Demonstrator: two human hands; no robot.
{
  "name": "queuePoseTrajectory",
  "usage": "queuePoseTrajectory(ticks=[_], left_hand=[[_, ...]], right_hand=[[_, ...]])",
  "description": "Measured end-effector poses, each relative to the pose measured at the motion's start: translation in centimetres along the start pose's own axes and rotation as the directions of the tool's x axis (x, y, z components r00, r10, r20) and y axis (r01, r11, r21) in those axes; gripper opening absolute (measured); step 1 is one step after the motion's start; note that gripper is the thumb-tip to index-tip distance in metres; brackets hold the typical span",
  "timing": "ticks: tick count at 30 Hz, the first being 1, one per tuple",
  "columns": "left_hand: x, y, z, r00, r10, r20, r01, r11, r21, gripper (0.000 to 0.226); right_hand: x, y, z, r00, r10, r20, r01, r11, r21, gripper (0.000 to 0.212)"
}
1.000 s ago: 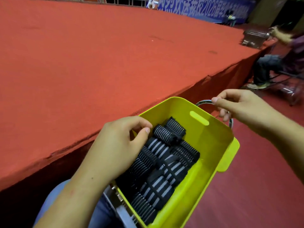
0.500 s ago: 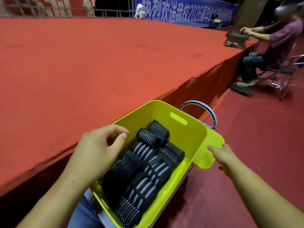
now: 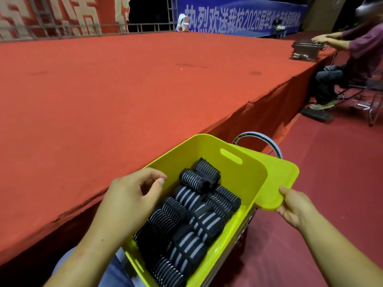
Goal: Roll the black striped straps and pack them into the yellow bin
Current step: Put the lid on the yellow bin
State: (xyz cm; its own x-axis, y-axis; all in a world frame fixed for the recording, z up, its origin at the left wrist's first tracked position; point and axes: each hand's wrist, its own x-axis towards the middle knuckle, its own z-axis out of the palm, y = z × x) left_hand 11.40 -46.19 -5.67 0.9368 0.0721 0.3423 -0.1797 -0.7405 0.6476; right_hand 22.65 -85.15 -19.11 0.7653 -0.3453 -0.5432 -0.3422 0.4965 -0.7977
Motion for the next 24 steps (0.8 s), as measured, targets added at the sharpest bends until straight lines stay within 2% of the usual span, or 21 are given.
queuePoseTrajectory(ticks=[2, 6, 8, 11, 13, 16, 20, 22, 24], left_hand=[[0.0, 0.0, -0.1, 1.0, -0.002, 0.007, 0.002, 1.0, 0.002, 0.012], [-0.1, 0.1, 0.0, 1.0, -0.003, 0.018, 0.003, 1.0, 0.015, 0.01], [-0.2, 0.2, -0.1, 1.0, -0.006, 0.018, 0.006, 1.0, 0.019, 0.01], [-0.1, 0.2, -0.1, 1.0, -0.012, 0.008, 0.012, 1.0, 0.007, 0.01], [-0.1, 0.3, -0.2, 1.0, -0.016, -0.004, 0.016, 1.0, -0.007, 0.01], [-0.2, 0.4, -0.4, 0.999, -0.028, -0.03, 0.027, 0.999, -0.042, 0.013], [-0.3, 0.3, -1.0, 0.991, -0.086, -0.098, 0.067, 0.981, -0.18, 0.015], [-0.1, 0.3, -1.8, 0.982, -0.134, -0.131, 0.089, 0.949, -0.304, 0.017], [0.2, -0.1, -3.5, 0.963, -0.192, -0.19, 0.1, 0.908, -0.407, 0.019]], right_hand=[[-0.4, -0.6, 0.2, 0.997, -0.075, 0.003, 0.075, 0.996, -0.056, 0.038], [-1.4, -2.1, 0.4, 0.935, -0.355, -0.001, 0.344, 0.905, -0.251, 0.023], [-1.9, -3.2, 0.8, 0.855, -0.517, 0.039, 0.491, 0.783, -0.381, 0.02], [-3.9, -5.5, 2.2, 0.728, -0.675, 0.121, 0.613, 0.561, -0.556, 0.017], [-5.5, -7.1, 3.4, 0.625, -0.758, 0.188, 0.689, 0.421, -0.59, 0.018], [-8.7, -9.3, 6.0, 0.46, -0.847, 0.268, 0.791, 0.253, -0.557, 0.017], [-13.0, -12.1, 10.1, 0.3, -0.881, 0.365, 0.923, 0.172, -0.344, 0.007], [-14.7, -13.3, 11.6, 0.295, -0.867, 0.402, 0.95, 0.221, -0.22, 0.012], [-16.2, -14.5, 13.2, 0.355, -0.828, 0.434, 0.933, 0.343, -0.108, 0.015]])
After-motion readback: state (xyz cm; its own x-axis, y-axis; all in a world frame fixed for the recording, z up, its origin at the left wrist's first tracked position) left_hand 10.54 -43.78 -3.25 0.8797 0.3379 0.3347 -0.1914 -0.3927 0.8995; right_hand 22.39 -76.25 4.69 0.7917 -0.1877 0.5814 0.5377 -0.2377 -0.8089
